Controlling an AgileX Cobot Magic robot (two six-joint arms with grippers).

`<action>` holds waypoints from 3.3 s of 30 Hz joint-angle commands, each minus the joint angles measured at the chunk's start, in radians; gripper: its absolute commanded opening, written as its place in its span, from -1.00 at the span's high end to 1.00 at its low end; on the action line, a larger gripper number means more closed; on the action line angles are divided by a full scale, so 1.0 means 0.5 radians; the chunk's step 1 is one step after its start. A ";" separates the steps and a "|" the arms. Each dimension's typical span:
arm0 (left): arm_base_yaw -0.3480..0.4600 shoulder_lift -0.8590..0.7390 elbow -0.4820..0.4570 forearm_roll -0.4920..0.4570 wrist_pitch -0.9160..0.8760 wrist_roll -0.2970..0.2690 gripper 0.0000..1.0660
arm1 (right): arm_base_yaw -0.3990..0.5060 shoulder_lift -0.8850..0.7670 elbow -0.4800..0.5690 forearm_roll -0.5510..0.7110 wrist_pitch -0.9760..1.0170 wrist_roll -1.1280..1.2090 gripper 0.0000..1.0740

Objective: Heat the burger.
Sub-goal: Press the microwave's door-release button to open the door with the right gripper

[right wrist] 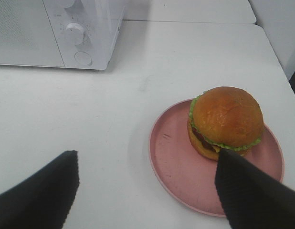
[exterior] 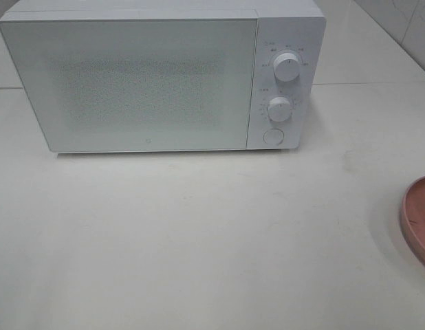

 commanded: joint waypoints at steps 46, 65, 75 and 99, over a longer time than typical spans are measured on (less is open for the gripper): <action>0.000 -0.030 0.002 -0.012 0.004 0.002 -0.87 | -0.010 0.834 0.200 -0.018 -1.096 0.020 -0.39; 0.000 -0.030 0.002 -0.012 0.004 0.002 -0.87 | -0.010 1.458 0.280 -0.018 -1.888 0.020 -0.39; 0.000 -0.030 0.002 -0.012 0.004 0.002 -0.87 | -0.010 1.778 0.280 -0.022 -2.092 0.020 -0.39; 0.000 -0.030 0.002 -0.012 0.004 0.002 -0.87 | 0.022 2.432 0.278 0.380 -3.192 -0.376 -0.39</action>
